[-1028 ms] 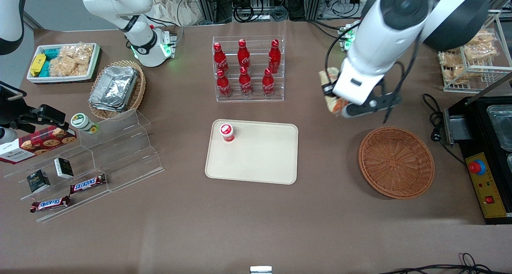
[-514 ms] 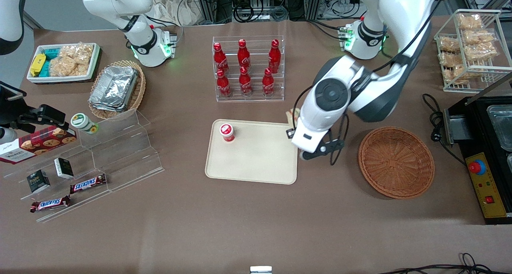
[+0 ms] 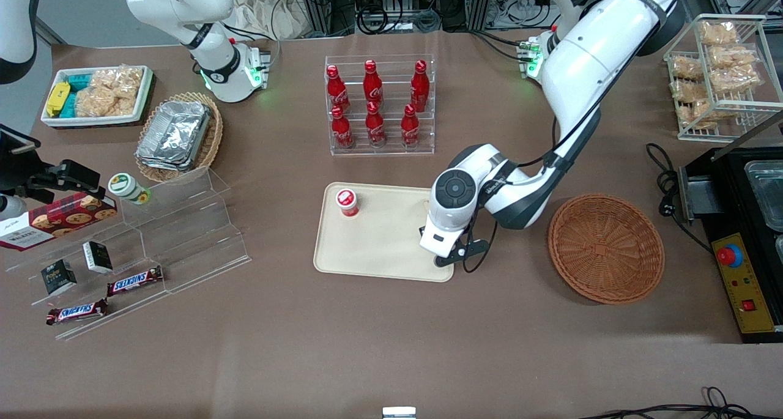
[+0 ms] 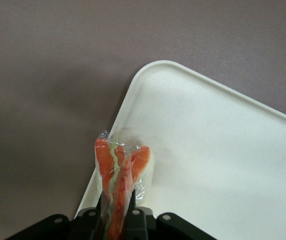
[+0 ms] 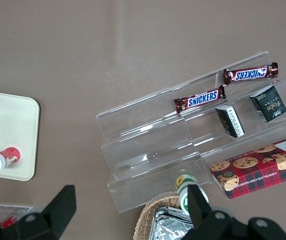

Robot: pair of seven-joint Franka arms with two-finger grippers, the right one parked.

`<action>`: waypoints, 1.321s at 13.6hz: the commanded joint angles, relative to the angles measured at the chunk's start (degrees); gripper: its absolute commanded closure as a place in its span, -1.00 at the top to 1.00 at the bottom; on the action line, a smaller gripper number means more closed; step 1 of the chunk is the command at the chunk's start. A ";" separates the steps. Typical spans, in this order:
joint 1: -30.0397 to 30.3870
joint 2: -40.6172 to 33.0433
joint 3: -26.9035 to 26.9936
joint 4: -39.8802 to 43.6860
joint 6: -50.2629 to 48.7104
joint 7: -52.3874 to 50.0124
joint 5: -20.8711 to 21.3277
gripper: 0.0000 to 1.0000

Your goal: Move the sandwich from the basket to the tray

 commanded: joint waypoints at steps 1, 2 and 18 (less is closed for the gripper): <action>-0.90 0.99 -0.06 1.62 0.33 -2.05 1.77 -0.79; -0.90 0.91 -0.06 1.70 0.33 -2.14 1.77 -0.53; -0.11 -30.81 15.40 1.88 -15.74 2.83 -16.58 1.00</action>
